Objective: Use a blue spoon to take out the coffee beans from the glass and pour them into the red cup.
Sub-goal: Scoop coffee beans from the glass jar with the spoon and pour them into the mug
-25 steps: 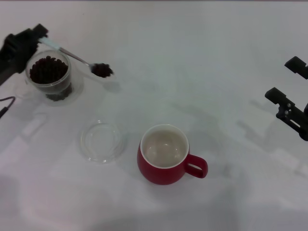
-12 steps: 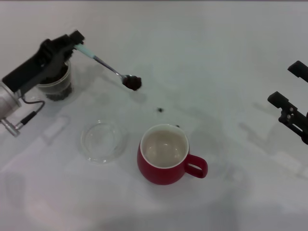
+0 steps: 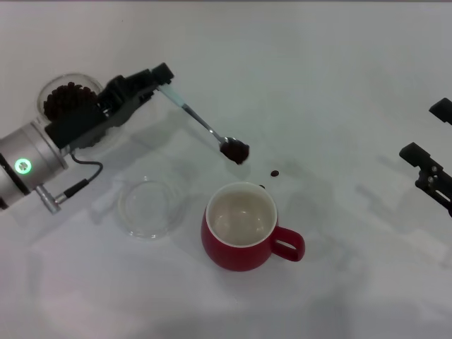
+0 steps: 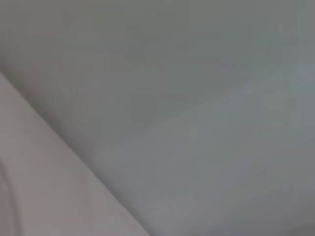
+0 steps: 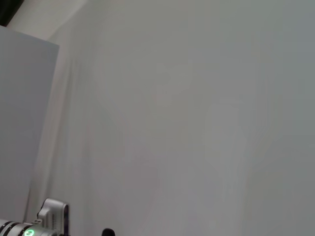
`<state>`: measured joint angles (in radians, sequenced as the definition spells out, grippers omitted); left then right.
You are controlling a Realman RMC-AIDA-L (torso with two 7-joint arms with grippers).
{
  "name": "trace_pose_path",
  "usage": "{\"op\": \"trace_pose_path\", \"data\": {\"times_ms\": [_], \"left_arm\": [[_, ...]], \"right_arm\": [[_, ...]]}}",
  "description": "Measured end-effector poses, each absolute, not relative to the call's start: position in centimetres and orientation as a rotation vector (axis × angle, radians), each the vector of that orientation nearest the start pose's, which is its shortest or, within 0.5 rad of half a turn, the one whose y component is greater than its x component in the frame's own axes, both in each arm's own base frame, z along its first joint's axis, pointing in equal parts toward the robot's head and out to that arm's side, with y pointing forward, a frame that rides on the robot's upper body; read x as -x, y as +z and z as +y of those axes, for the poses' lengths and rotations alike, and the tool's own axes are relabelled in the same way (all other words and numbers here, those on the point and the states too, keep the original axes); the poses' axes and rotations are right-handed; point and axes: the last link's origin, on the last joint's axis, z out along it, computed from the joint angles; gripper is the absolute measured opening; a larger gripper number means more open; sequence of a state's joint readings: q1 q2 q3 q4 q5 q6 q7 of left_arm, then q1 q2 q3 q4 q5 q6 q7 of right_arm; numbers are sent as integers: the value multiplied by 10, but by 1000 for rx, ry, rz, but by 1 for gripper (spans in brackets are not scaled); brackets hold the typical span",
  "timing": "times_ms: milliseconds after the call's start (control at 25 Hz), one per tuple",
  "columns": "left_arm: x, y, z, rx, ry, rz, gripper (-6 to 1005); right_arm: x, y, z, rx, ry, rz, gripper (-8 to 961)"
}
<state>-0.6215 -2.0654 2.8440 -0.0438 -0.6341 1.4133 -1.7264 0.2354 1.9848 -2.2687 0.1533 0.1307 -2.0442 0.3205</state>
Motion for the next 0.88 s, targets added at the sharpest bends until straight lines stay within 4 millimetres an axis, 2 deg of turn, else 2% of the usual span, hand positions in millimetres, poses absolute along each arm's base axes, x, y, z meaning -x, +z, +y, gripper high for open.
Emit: {"op": "trace_pose_path", "data": {"times_ms": [200, 600, 880], "left_arm": [[259, -58, 312, 2104, -1398, -1762, 126], [272, -51, 285, 2091, -1468, -1778, 127], [280, -49, 278, 2159, -1408, -1680, 126]], "right_arm": [[-331, 24, 168, 2089, 1105, 129, 665], [-331, 24, 167, 2087, 1105, 132, 665], [-330, 24, 170, 2087, 1112, 131, 665]]}}
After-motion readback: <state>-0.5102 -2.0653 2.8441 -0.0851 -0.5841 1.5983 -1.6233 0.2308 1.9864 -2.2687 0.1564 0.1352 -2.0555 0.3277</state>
